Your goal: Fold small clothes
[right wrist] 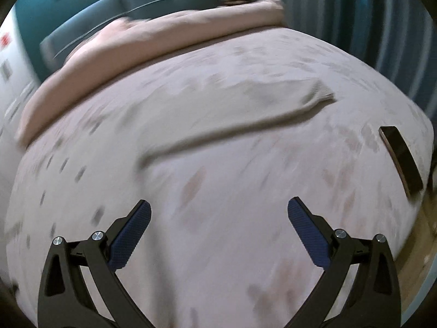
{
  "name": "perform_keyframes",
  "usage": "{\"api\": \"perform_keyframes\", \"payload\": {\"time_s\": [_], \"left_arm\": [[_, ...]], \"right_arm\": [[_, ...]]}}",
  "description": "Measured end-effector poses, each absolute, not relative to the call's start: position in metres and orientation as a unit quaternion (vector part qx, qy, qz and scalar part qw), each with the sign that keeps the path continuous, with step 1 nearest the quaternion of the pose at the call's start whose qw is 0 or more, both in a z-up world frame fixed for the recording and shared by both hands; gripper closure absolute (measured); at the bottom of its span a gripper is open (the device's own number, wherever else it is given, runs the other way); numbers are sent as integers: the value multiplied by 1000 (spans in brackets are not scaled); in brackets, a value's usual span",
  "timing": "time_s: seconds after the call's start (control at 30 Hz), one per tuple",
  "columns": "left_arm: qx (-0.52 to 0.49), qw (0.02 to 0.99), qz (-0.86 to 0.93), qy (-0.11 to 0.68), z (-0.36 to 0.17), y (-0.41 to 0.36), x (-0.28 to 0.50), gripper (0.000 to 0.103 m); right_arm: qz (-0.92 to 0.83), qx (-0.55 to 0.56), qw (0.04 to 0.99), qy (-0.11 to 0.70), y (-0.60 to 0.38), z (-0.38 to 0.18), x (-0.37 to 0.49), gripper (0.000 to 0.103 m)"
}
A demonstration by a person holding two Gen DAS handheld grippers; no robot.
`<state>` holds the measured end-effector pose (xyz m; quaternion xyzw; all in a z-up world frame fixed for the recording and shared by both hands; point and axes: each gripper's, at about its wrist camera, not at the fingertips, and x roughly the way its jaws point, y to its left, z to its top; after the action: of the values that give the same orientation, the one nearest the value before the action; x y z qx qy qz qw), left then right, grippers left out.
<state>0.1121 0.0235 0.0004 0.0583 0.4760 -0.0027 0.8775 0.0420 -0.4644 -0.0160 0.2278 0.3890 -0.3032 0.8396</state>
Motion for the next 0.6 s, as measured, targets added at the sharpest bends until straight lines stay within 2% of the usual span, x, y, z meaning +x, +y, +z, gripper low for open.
{"api": "perform_keyframes", "payload": {"time_s": [0.13,0.33,0.4,0.47,0.5,0.53,0.6], "left_arm": [[48,876,12,479,-5,31,146,8],[19,870,28,493,-20,42,188,9],[10,869,29,494,-24,43,197,9],[6,870,30,492,-26,44,207,10],[5,872,29,489,-27,44,210,10],[5,873,30,486,-26,44,213,10],[7,876,27,482,-26,43,219,12]], "right_arm": [[-365,306,801,361,-568,-37,60,6],[-429,376,747,342,-661,-73,82,21],[-435,378,740,348,-672,-81,93,33],[-428,381,739,355,-679,-88,109,59],[-427,381,739,355,-681,-88,114,68],[-417,384,747,346,-677,-82,126,89],[-377,390,786,298,-656,-55,144,89]]}}
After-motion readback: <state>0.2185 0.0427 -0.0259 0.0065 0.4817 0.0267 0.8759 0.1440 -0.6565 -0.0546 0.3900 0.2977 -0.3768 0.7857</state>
